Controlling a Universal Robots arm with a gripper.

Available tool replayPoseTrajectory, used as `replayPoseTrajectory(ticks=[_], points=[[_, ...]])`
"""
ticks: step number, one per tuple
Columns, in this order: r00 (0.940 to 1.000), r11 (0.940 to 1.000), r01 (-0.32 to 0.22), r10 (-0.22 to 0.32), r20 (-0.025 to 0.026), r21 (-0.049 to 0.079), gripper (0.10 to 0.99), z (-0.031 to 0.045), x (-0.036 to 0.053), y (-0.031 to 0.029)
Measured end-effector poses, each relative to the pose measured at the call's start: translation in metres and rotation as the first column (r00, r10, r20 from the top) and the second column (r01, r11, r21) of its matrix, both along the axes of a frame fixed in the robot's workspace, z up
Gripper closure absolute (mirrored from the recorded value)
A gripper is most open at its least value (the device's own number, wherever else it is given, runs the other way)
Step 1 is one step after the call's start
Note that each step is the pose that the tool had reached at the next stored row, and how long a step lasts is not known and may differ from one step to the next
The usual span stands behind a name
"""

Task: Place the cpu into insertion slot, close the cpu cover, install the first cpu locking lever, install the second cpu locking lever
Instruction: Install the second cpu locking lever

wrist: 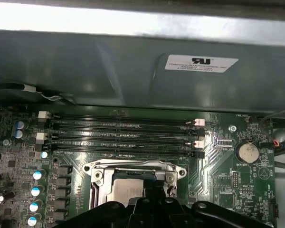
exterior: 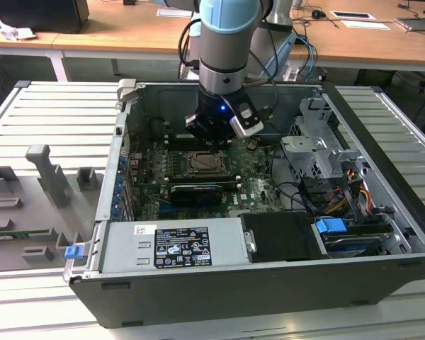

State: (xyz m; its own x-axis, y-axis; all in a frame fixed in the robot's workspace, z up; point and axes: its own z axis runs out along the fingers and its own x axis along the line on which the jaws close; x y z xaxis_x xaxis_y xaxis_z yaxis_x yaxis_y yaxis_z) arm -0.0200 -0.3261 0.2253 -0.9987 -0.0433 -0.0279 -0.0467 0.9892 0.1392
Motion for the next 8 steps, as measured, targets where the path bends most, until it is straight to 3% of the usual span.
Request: replayPoseTrajectory(ticks=[2, 8], points=[[1.0000, 1.0000, 0.000, 0.000, 0.0000, 0.000, 0.980, 0.0041, 0.0000, 0.0000], [1.0000, 1.0000, 0.000, 0.000, 0.0001, 0.000, 0.980, 0.0039, 0.0000, -0.0055]])
